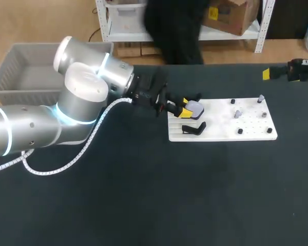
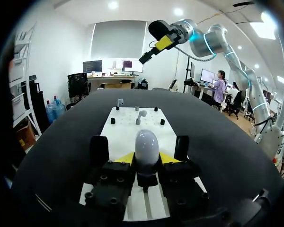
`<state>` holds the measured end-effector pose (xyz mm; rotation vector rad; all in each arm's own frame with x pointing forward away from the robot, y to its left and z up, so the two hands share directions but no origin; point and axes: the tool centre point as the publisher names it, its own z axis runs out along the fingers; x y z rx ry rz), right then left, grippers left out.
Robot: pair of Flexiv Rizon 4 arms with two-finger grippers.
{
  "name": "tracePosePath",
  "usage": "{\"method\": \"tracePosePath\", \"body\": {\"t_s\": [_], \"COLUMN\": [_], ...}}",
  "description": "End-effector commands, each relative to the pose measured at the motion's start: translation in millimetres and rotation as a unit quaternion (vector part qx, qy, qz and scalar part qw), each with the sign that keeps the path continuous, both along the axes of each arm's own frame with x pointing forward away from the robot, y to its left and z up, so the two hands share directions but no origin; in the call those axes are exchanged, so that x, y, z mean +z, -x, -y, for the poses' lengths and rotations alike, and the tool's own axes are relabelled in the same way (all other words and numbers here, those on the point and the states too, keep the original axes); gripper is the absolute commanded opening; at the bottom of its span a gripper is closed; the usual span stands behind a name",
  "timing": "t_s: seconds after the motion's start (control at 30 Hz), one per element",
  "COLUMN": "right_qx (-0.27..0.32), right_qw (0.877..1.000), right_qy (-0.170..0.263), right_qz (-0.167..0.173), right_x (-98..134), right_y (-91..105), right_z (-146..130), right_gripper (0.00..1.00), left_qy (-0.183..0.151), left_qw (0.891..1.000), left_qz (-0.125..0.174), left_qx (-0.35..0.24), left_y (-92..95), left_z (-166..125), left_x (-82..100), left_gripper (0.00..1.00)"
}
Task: Pick up each earbud case from the left stands, insert the matching earbuds, close the lid, and place the case in the box.
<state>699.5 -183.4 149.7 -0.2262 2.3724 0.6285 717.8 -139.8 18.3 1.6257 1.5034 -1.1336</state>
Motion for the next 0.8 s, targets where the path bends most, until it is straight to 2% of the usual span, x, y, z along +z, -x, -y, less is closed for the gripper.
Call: {"method": "tracePosePath", "body": {"t_s": [0.03,0.2,0.37,0.53,0.8], "right_qx": [0.001,0.001,0.001,0.001,0.001], "right_qw": [1.000,1.000,1.000,1.000,1.000], "right_qy": [-0.001,-0.001,-0.001,-0.001,-0.001], "right_qz": [0.000,0.000,0.000,0.000,0.000], "right_x": [0,0,0,0,0], "right_y": [-0.1,-0.1,-0.1,-0.1,-0.1], "right_z": [1,1,1,1,1], "right_gripper": [1.00,1.00,1.00,1.00,1.00], "left_qy": [0.012,0.049,0.112,0.165,0.194], "left_qw": [1.000,0.998,0.993,0.985,0.979], "left_qz": [0.007,0.020,0.029,0.037,0.057], "left_qx": [0.001,0.017,0.023,0.022,0.032], "left_y": [2.5,6.5,14.6,27.1,41.0], "left_z": [-5,-20,-33,-35,-38], "left_x": [10.5,37.6,75.3,104.6,128.7], "left_gripper": [0.00,0.00,0.00,0.00,0.00]}}
